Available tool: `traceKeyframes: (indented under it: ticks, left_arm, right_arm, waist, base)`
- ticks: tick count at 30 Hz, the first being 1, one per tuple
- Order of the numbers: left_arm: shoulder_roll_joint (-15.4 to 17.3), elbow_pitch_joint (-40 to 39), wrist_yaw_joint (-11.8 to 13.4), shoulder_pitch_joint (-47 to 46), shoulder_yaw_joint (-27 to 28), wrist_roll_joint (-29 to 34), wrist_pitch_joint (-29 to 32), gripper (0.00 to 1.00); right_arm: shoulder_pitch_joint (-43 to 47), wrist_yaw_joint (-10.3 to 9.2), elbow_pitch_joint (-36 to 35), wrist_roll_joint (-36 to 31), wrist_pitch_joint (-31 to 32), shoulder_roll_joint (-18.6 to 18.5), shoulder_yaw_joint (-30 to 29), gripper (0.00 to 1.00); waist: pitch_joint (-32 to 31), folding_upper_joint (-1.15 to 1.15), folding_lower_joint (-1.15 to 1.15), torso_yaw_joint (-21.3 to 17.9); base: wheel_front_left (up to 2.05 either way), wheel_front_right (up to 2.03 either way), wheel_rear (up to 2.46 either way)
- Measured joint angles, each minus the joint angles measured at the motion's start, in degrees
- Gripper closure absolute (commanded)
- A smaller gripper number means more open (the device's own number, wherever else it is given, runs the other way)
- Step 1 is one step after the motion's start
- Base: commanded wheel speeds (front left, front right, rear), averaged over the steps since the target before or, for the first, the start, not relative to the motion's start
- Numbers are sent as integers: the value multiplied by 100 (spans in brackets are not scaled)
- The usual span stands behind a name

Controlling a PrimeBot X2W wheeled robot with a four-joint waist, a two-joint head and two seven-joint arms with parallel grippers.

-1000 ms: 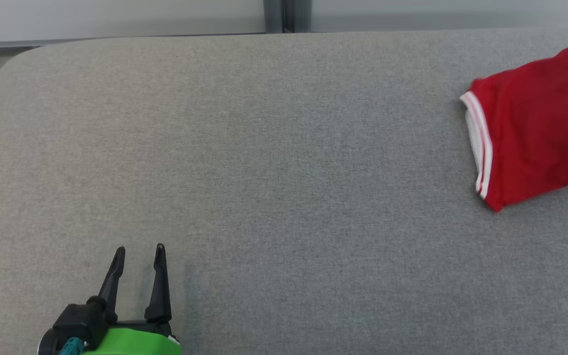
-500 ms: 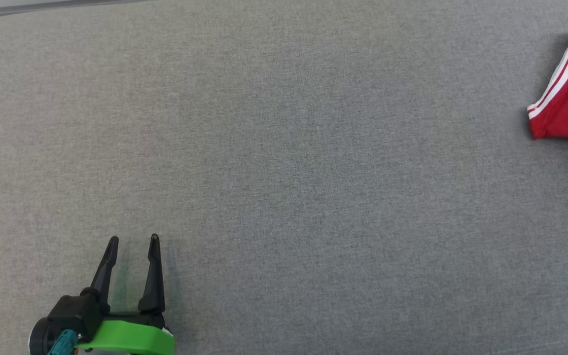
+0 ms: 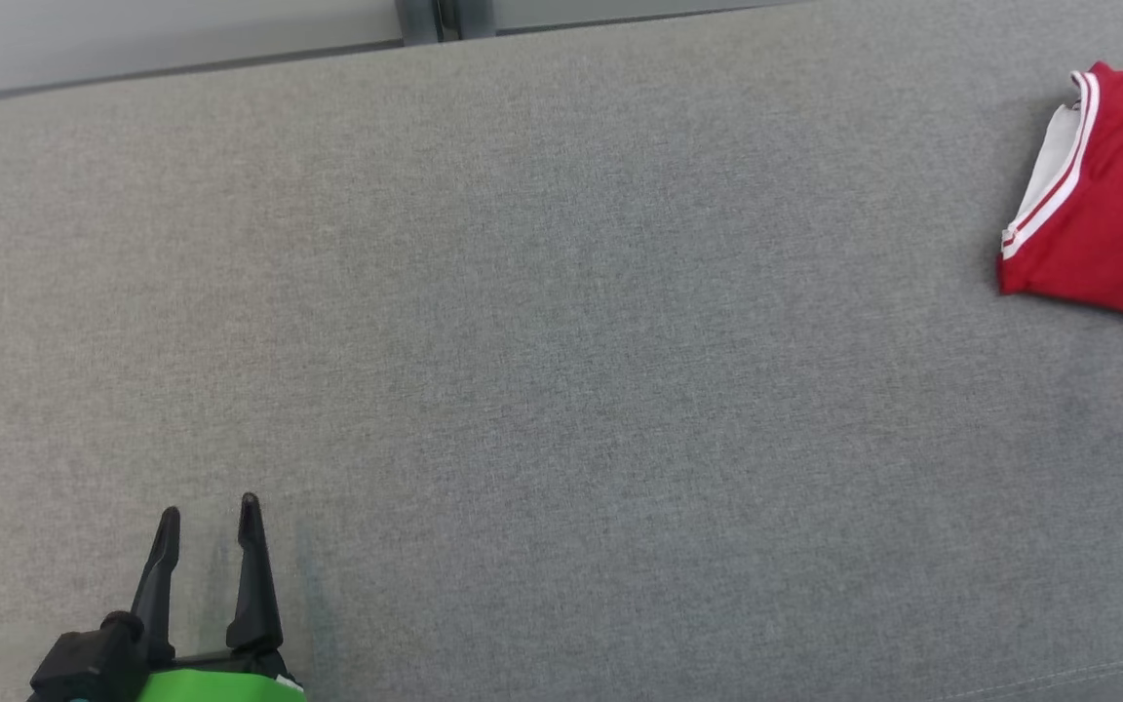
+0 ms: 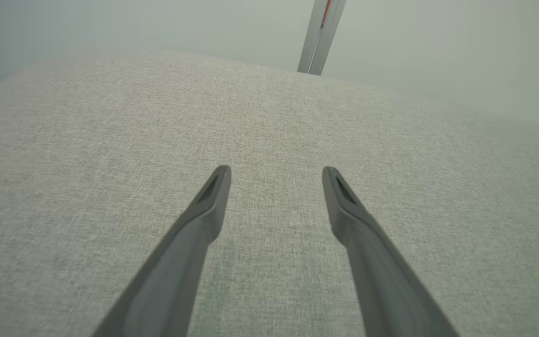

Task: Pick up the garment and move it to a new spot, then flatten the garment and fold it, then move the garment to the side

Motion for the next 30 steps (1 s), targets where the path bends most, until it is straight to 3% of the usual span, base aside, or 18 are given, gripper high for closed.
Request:
traceKeyframes:
  ticks: [10, 15, 24, 30]
  left_arm:
    - [0, 196, 453, 561, 86, -141, 0, 0]
    - [2, 376, 336, 628, 51, -149, 0, 0]
    - [-4, 883, 104, 572, 37, -109, 0, 0]
    - [-4, 1046, 37, 386, -65, -141, 0, 0]
  right_arm:
    - [2525, 1, -1125, 176, -771, 1445, 739, 0]
    - [3477, 0, -1886, 176, -822, 1900, 961, 0]
    - [4201, 0, -2206, 324, -822, 2165, 1722, 0]
    - [4231, 0, -2154, 281, -822, 2202, 1867, 0]
  waist:
    - [-977, 0, 0, 39]
    - [-1411, 0, 0, 198]
    - [-1797, 0, 0, 540]
    - [-1898, 0, 0, 724]
  base:
    - [0, 0, 0]
    - [0, 0, 0]
    - [0, 0, 0]
    - [0, 0, 0]
